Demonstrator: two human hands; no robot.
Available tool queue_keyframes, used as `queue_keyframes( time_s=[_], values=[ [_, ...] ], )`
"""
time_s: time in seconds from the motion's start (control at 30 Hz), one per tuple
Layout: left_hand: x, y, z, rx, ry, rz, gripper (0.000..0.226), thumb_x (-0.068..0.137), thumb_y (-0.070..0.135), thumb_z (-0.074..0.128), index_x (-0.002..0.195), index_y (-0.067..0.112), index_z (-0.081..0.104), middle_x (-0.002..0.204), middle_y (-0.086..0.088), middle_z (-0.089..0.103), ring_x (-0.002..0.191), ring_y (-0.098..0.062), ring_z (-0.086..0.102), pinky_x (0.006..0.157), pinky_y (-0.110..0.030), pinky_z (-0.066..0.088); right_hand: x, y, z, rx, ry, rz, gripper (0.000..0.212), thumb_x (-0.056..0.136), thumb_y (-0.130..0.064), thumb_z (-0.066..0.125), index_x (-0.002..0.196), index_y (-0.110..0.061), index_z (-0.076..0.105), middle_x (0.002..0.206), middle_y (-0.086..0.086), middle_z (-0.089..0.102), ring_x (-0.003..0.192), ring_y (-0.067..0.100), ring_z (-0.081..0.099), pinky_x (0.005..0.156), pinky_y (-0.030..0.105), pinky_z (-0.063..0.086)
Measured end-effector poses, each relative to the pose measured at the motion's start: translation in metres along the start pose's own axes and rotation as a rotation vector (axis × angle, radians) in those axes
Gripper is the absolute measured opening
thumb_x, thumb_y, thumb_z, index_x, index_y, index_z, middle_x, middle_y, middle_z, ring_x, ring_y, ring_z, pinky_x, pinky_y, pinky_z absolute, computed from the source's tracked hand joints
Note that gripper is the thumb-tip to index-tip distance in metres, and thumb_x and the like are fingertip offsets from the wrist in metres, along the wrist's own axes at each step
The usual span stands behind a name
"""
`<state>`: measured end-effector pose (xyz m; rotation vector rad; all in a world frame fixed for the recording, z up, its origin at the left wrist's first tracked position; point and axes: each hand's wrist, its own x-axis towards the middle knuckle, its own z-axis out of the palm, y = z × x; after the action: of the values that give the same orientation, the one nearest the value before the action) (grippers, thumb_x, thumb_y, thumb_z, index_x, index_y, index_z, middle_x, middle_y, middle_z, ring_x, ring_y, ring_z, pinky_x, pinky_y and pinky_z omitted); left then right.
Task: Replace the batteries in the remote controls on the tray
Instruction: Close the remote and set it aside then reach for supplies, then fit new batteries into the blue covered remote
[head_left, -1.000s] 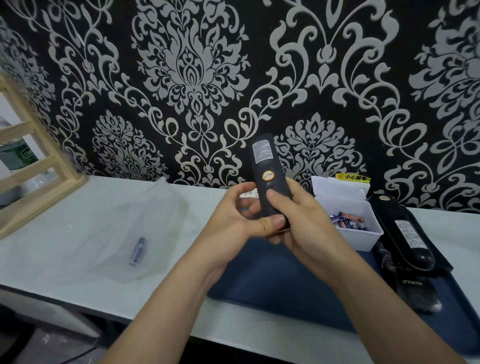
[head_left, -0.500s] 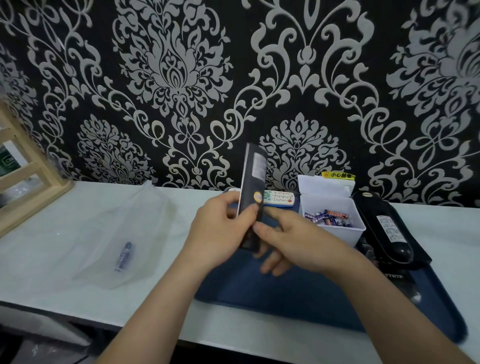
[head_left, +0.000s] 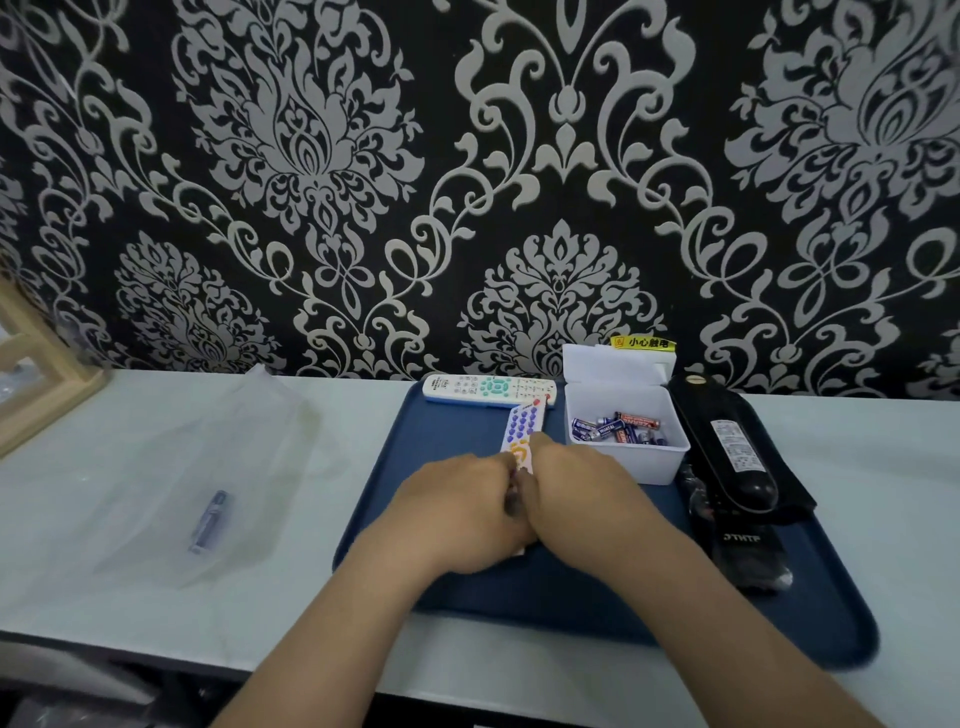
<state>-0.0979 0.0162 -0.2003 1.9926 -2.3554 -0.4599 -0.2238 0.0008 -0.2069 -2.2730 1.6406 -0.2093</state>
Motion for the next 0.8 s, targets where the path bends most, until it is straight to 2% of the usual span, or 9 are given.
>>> queue_keyframes(
  time_s=[0.1,0.17,0.2,0.27,0.33,0.5,0.6,0.7,0.8],
  values=[
    [0.000,-0.011,-0.013,-0.291,-0.193,0.044,0.038,0.072,0.054,0.055,0.102,0.032,0.060,0.093,0.004,0.068,0.081,-0.018,0.065,0.071,-0.035,0.055,-0.005,-0.003,-0.005,-0.106,0.077,0.003,0.028,0.102,-0.035,0.040,0.118,-0.015,0.051,0.118,0.009,0.062,0.107,0.030,0.060,0.072,0.034,0.036],
    [0.004,-0.023,-0.015,-0.428,-0.235,0.024,0.024,0.083,0.034,0.059,0.106,0.029,0.064,0.091,-0.002,0.070,0.067,-0.014,0.065,0.061,-0.030,0.054,-0.006,-0.005,-0.008,-0.169,0.079,-0.025,0.028,0.102,-0.038,0.042,0.116,-0.017,0.055,0.118,0.007,0.063,0.108,0.029,0.060,0.072,0.032,0.034],
    [0.010,-0.029,-0.015,-0.419,-0.161,-0.006,0.025,0.087,0.021,0.057,0.109,0.029,0.065,0.089,0.000,0.071,0.068,-0.011,0.065,0.063,-0.027,0.053,-0.007,-0.006,-0.008,-0.183,0.074,-0.038,0.028,0.102,-0.039,0.043,0.116,-0.018,0.056,0.118,0.007,0.062,0.109,0.029,0.060,0.072,0.032,0.034],
    [0.029,-0.035,-0.013,-0.293,0.100,-0.083,0.041,0.085,0.007,0.052,0.114,0.032,0.065,0.101,0.007,0.070,0.094,-0.011,0.065,0.083,-0.028,0.051,-0.006,-0.008,-0.007,-0.178,0.062,-0.062,0.029,0.102,-0.038,0.042,0.114,-0.016,0.057,0.119,0.008,0.062,0.109,0.029,0.060,0.073,0.032,0.034],
    [0.048,-0.033,-0.015,-0.156,0.280,-0.127,0.053,0.083,0.003,0.048,0.127,0.030,0.058,0.129,0.004,0.060,0.119,-0.020,0.054,0.098,-0.032,0.045,-0.004,-0.011,-0.005,-0.155,0.056,-0.084,0.028,0.103,-0.037,0.041,0.111,-0.015,0.056,0.118,0.009,0.062,0.107,0.030,0.059,0.072,0.033,0.035],
    [0.095,-0.039,-0.007,0.079,0.142,-0.124,0.070,0.087,0.005,0.046,0.149,0.027,0.023,0.156,0.004,0.024,0.142,-0.024,0.020,0.112,-0.050,0.027,0.003,-0.011,-0.007,-0.090,0.036,-0.106,0.019,0.103,-0.033,0.040,0.091,-0.018,0.045,0.115,0.010,0.061,0.105,0.030,0.058,0.071,0.032,0.034],
    [0.103,-0.048,-0.003,0.150,0.227,-0.182,0.056,0.089,0.015,0.049,0.142,0.031,0.035,0.145,0.001,0.039,0.132,-0.025,0.031,0.103,-0.054,0.029,0.008,-0.007,-0.002,-0.085,0.066,-0.105,0.019,0.102,-0.030,0.040,0.103,-0.015,0.052,0.116,0.010,0.061,0.106,0.032,0.058,0.071,0.034,0.033],
    [0.096,-0.056,0.000,0.112,0.269,-0.206,0.043,0.091,0.025,0.055,0.133,0.024,0.049,0.133,-0.008,0.046,0.121,-0.031,0.042,0.098,-0.044,0.038,0.013,-0.003,-0.001,-0.030,0.098,-0.076,0.024,0.101,-0.028,0.041,0.114,-0.015,0.055,0.118,0.008,0.062,0.108,0.029,0.058,0.075,0.033,0.039],
    [0.071,-0.064,-0.001,-0.021,0.395,-0.223,0.041,0.092,0.022,0.055,0.132,0.018,0.049,0.126,-0.014,0.047,0.111,-0.035,0.048,0.091,-0.037,0.040,0.021,-0.005,-0.006,0.190,0.215,-0.055,0.032,0.099,-0.026,0.044,0.129,-0.017,0.054,0.114,0.007,0.061,0.107,0.024,0.057,0.086,0.035,0.044]
  ],
)
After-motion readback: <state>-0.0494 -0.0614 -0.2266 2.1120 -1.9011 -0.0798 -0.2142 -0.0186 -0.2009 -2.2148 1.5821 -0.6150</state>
